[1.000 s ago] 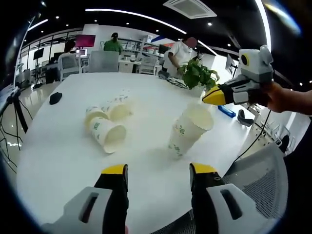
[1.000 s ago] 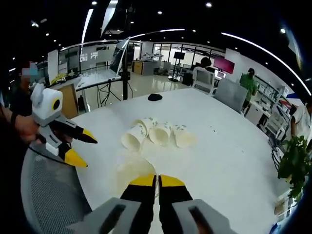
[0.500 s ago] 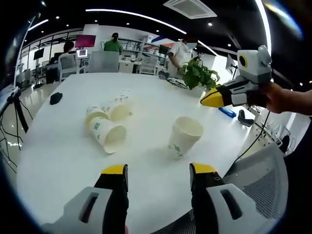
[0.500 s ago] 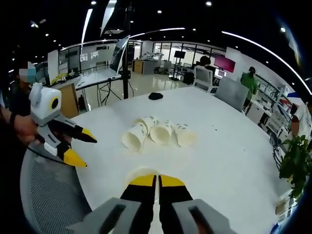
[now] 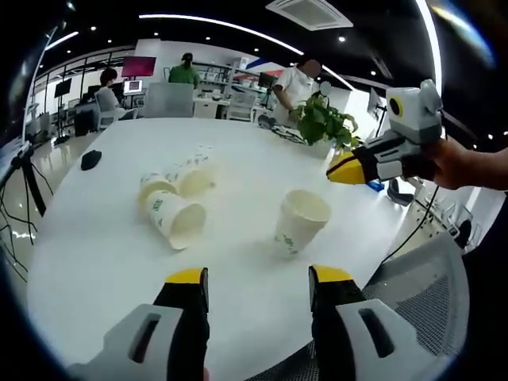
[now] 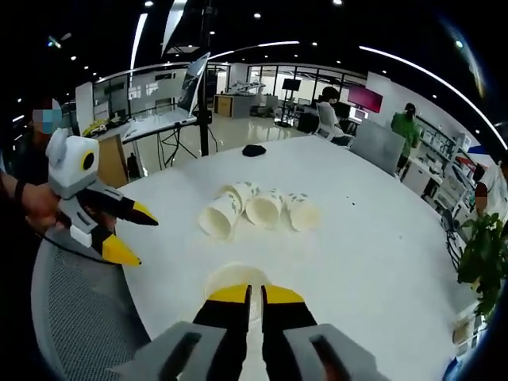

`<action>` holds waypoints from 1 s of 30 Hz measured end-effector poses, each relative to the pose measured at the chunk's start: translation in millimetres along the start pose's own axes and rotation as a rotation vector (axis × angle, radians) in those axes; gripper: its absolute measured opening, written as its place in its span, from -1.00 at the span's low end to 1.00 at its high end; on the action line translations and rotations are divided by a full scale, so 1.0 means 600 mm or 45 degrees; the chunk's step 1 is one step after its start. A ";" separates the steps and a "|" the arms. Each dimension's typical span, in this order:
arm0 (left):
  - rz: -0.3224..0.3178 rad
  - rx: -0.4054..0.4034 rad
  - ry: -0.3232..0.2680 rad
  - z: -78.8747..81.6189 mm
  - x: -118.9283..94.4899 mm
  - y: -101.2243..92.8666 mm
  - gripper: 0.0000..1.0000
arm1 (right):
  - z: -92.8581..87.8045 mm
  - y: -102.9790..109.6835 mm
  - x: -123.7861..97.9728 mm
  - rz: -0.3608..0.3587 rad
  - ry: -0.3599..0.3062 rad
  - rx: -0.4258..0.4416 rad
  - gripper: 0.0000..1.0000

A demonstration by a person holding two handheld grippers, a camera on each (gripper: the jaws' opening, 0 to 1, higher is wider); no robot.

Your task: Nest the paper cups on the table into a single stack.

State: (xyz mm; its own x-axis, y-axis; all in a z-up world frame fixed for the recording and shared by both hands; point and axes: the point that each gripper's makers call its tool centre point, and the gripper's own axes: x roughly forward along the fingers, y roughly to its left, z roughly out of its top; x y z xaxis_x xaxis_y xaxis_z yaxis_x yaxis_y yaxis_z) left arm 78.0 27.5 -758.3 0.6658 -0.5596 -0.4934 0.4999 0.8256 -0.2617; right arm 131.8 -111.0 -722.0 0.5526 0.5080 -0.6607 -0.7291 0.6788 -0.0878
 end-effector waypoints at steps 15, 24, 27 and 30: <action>-0.002 0.003 0.005 -0.002 0.001 0.002 -0.01 | -0.011 -0.017 0.002 -0.024 0.018 0.021 -0.87; 0.000 0.001 0.007 -0.004 0.003 0.007 -0.01 | -0.019 -0.031 0.007 -0.035 0.040 0.043 -0.78; 0.000 0.001 0.007 -0.004 0.003 0.006 -0.01 | -0.018 -0.038 0.010 -0.039 0.042 0.037 -0.75; -0.001 0.001 0.007 -0.003 0.002 0.004 -0.01 | -0.015 -0.047 0.015 -0.042 0.041 0.033 -0.71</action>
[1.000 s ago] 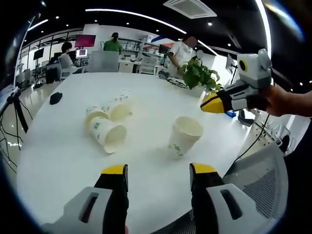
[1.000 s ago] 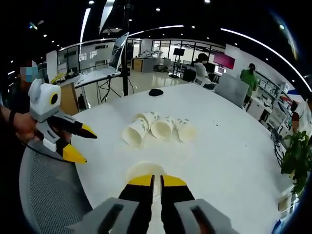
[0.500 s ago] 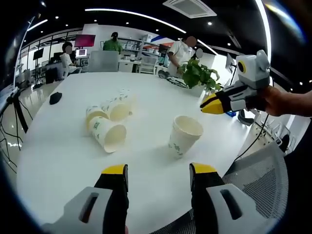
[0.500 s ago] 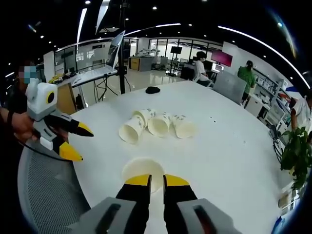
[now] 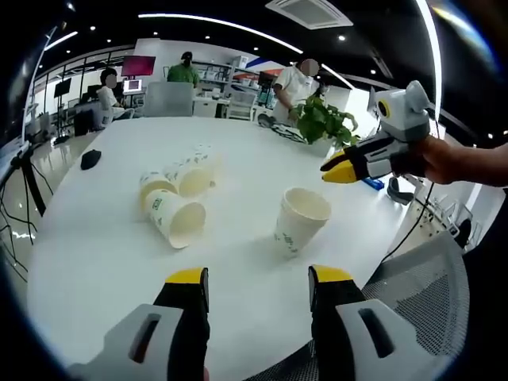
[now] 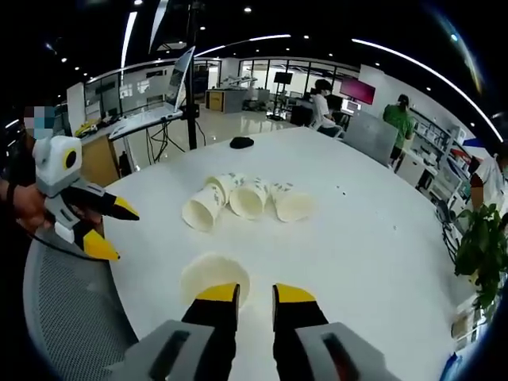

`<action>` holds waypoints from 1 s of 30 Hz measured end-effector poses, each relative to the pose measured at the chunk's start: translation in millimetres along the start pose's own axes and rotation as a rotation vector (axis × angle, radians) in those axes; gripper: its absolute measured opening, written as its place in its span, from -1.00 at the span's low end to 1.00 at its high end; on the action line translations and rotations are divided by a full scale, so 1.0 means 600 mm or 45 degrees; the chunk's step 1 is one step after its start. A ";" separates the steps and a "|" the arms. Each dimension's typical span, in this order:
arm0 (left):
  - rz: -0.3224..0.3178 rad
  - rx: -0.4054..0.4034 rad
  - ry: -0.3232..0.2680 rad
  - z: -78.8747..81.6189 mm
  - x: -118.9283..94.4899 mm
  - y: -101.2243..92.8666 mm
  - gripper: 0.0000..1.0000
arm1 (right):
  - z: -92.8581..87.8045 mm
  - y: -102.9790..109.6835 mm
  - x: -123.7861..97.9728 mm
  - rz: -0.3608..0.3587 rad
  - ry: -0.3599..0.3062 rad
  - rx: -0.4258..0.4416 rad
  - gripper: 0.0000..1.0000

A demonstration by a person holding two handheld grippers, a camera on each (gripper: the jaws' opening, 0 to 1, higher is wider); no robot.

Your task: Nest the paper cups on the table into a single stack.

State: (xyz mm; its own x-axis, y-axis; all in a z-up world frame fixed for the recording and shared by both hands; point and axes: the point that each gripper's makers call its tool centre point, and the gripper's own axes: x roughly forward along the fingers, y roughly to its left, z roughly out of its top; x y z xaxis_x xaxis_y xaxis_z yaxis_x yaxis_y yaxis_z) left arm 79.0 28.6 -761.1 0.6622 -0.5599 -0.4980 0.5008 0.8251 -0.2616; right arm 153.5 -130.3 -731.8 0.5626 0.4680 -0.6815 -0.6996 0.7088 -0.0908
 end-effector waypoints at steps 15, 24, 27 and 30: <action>0.009 -0.017 -0.012 0.002 -0.001 0.005 -0.01 | 0.018 -0.043 0.075 0.011 -0.006 0.071 -0.55; 0.022 -0.031 -0.013 0.003 0.000 0.009 0.00 | 0.042 -0.084 0.126 0.006 -0.003 0.047 -0.50; 0.034 -0.045 -0.017 0.003 -0.001 0.014 0.00 | 0.052 -0.090 0.134 0.006 -0.001 0.032 -0.50; 0.044 -0.055 -0.017 0.003 -0.001 0.017 0.00 | 0.059 -0.099 0.149 0.006 -0.002 0.011 -0.48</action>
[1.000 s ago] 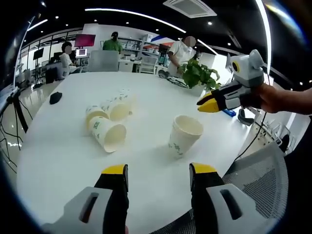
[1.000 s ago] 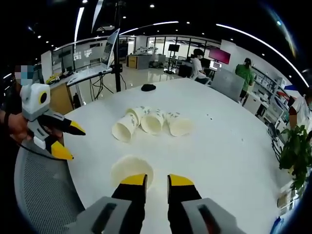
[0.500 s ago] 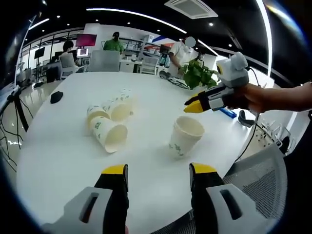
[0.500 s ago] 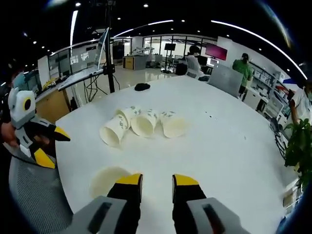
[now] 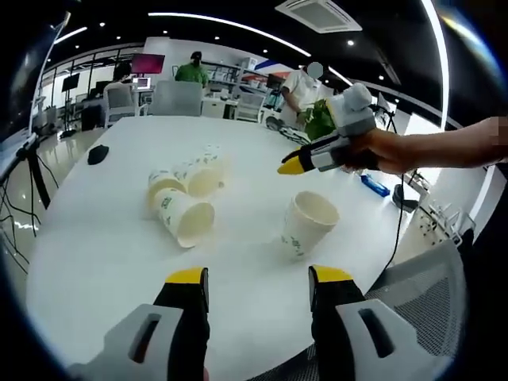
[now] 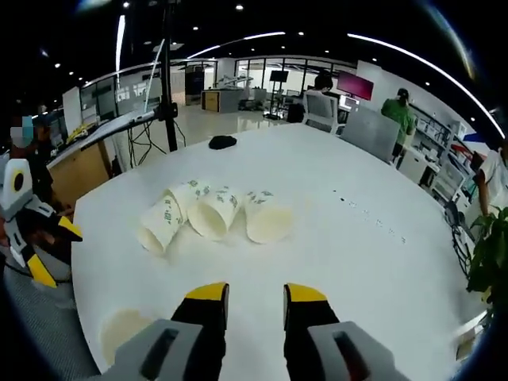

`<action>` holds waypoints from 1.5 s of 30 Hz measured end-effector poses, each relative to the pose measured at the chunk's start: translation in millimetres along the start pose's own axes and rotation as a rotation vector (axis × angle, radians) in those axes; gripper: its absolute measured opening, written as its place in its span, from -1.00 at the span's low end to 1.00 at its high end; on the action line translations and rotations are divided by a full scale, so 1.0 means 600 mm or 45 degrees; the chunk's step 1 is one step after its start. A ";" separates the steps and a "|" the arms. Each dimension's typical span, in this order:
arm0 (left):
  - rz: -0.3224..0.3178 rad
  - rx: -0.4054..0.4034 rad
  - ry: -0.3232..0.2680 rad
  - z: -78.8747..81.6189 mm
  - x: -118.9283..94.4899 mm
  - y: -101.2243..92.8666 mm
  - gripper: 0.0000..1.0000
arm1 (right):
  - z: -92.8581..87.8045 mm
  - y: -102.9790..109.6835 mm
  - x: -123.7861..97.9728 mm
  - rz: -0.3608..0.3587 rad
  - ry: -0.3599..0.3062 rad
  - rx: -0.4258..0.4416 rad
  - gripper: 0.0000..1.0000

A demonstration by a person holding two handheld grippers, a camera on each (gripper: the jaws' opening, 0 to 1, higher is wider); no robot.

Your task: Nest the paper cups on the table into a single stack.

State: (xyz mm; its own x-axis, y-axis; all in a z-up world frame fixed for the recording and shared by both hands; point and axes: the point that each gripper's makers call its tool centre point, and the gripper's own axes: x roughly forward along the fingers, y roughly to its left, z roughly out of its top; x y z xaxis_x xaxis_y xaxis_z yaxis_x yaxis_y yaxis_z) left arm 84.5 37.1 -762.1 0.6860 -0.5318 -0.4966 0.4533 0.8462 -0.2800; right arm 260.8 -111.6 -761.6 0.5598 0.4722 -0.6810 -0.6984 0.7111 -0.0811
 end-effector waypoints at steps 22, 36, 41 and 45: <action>0.014 -0.017 0.059 -0.016 0.004 0.003 -0.01 | 0.066 -0.083 0.074 -0.013 -0.030 -0.200 -0.34; 0.015 -0.033 0.076 -0.022 0.005 0.007 -0.04 | 0.089 -0.095 0.126 0.030 -0.063 -0.272 -0.37; 0.018 -0.045 0.089 -0.023 0.004 0.005 -0.04 | 0.075 -0.084 0.154 0.055 -0.030 -0.312 -0.38; 0.030 -0.057 0.093 -0.023 0.003 0.007 -0.04 | 0.067 -0.069 0.173 0.088 -0.006 -0.355 -0.39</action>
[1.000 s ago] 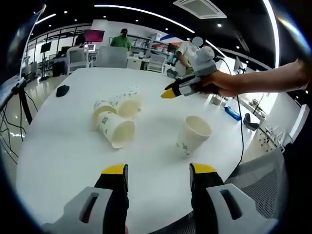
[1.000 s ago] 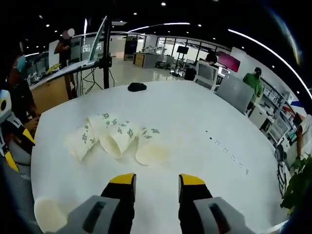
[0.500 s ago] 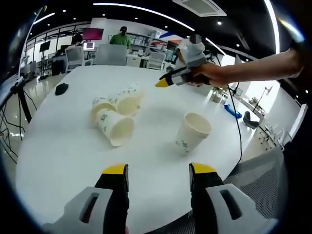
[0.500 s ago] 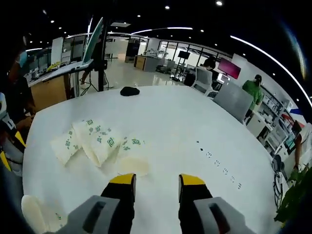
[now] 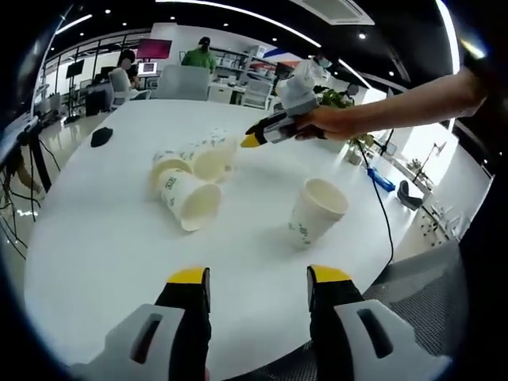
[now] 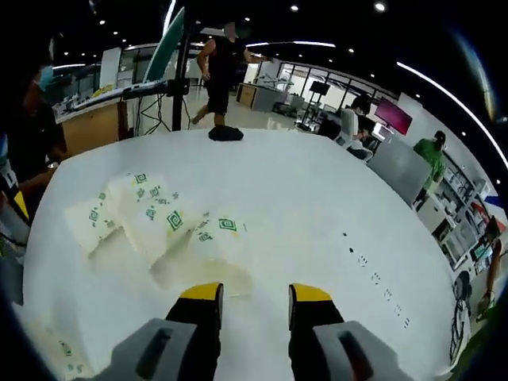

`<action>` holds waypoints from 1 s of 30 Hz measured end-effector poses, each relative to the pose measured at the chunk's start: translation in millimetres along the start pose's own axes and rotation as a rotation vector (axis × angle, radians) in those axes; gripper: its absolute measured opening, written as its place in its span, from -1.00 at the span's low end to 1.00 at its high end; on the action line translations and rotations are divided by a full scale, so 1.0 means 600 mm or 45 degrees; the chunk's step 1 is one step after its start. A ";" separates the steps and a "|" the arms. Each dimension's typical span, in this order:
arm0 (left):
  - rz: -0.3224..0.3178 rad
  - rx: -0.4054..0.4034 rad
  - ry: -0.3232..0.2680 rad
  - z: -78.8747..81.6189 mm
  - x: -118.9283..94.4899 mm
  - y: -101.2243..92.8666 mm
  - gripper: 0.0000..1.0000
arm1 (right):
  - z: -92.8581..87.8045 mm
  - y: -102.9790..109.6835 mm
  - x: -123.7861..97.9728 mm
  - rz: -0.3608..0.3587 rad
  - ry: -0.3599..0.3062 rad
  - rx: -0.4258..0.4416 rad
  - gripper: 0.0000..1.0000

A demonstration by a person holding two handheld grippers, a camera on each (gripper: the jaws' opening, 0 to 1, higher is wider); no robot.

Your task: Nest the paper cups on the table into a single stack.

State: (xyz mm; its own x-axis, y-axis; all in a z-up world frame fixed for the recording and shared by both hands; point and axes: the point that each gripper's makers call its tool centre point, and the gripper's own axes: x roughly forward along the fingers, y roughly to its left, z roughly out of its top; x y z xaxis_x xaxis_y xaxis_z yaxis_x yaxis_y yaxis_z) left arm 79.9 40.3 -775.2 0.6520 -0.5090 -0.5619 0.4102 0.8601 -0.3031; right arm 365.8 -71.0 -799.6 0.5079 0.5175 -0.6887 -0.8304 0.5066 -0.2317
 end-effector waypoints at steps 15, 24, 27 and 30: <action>0.026 -0.032 0.040 -0.006 0.000 0.003 -0.06 | 0.004 -0.005 0.051 0.090 -0.105 0.100 -0.85; 0.022 -0.027 0.052 -0.006 0.000 -0.001 -0.06 | 0.001 -0.001 0.043 0.086 -0.092 0.094 -1.00; 0.021 -0.025 0.047 -0.005 0.000 0.000 -0.06 | 0.003 -0.003 0.029 0.075 -0.093 0.088 -1.00; 0.015 -0.018 0.035 -0.003 0.000 0.001 -0.05 | 0.008 -0.007 0.008 0.058 -0.103 0.086 -1.00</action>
State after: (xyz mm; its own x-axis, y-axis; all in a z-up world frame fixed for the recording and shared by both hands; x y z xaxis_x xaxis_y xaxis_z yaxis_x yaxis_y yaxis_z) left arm 78.9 41.0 -777.0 0.6388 -0.4976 -0.5868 0.3932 0.8667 -0.3069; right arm 372.7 -67.0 -798.5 0.4890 0.5934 -0.6393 -0.8371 0.5252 -0.1529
